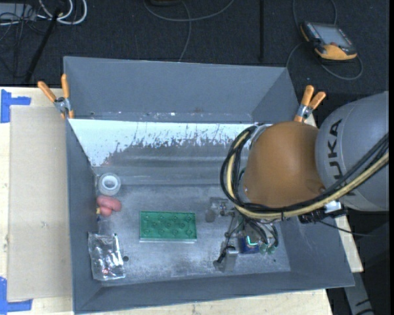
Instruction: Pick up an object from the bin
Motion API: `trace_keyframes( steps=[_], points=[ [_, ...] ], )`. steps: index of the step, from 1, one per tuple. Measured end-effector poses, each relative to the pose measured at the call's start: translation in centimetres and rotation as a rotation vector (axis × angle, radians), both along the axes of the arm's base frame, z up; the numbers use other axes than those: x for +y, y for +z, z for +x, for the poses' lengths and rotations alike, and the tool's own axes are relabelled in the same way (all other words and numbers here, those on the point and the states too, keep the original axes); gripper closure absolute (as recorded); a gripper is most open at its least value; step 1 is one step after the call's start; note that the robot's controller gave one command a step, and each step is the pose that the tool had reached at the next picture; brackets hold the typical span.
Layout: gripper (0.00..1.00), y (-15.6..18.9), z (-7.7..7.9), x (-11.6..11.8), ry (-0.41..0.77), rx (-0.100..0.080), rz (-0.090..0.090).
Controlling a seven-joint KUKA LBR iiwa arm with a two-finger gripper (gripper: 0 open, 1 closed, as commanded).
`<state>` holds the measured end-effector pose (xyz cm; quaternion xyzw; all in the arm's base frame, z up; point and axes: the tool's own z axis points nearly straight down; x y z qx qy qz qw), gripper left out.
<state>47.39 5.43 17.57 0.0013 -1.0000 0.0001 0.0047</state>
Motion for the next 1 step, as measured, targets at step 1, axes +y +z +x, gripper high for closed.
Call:
trace_keyframes(
  steps=[1],
  points=[
    [0.00,-8.73,4.48,6.58,-0.004,-0.006,0.002]
  ],
)
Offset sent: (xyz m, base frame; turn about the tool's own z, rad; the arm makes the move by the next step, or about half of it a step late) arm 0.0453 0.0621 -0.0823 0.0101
